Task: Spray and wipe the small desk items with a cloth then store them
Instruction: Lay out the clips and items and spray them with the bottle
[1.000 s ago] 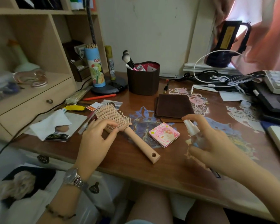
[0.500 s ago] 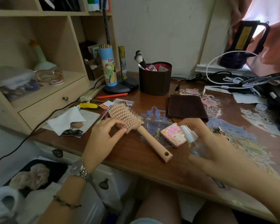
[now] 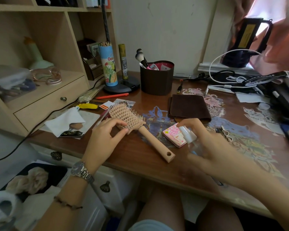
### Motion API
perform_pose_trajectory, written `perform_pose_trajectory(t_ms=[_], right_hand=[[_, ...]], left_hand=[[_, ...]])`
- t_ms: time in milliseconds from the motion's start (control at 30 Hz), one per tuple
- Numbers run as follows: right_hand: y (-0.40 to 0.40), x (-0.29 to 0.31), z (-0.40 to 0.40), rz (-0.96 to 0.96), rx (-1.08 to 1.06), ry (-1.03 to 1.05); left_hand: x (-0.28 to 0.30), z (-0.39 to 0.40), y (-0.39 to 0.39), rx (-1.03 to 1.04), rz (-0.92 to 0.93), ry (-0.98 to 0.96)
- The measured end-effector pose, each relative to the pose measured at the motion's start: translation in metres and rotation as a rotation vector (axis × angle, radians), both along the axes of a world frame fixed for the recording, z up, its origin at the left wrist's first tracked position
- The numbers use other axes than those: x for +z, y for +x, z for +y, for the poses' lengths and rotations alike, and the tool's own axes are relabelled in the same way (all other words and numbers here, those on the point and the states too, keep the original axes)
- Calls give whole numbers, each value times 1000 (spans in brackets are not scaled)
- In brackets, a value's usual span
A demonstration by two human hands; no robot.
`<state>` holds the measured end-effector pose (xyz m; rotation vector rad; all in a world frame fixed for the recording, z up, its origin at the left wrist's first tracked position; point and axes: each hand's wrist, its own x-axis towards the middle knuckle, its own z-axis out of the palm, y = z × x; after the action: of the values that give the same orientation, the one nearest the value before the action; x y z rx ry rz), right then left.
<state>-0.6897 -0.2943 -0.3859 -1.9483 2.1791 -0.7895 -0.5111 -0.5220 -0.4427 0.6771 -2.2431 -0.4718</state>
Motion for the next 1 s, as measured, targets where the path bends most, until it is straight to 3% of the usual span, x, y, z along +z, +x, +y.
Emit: perform_pose_trajectory(t_ms=[433,600,767,1000], right_hand=[[-2,1,3,-65,-79,-26],[-13,13,16,-246,-150,-90],[-34,25,26,-293,-272,-154],[-61,17,36,-338,-230,-190]], left_hand=[[0,0,-1,-2,-13,-3],[1,-1,-2,4,-18,-2],[3,3,-10,-2,-49,-5],[10,10,-24,0,-111,15]])
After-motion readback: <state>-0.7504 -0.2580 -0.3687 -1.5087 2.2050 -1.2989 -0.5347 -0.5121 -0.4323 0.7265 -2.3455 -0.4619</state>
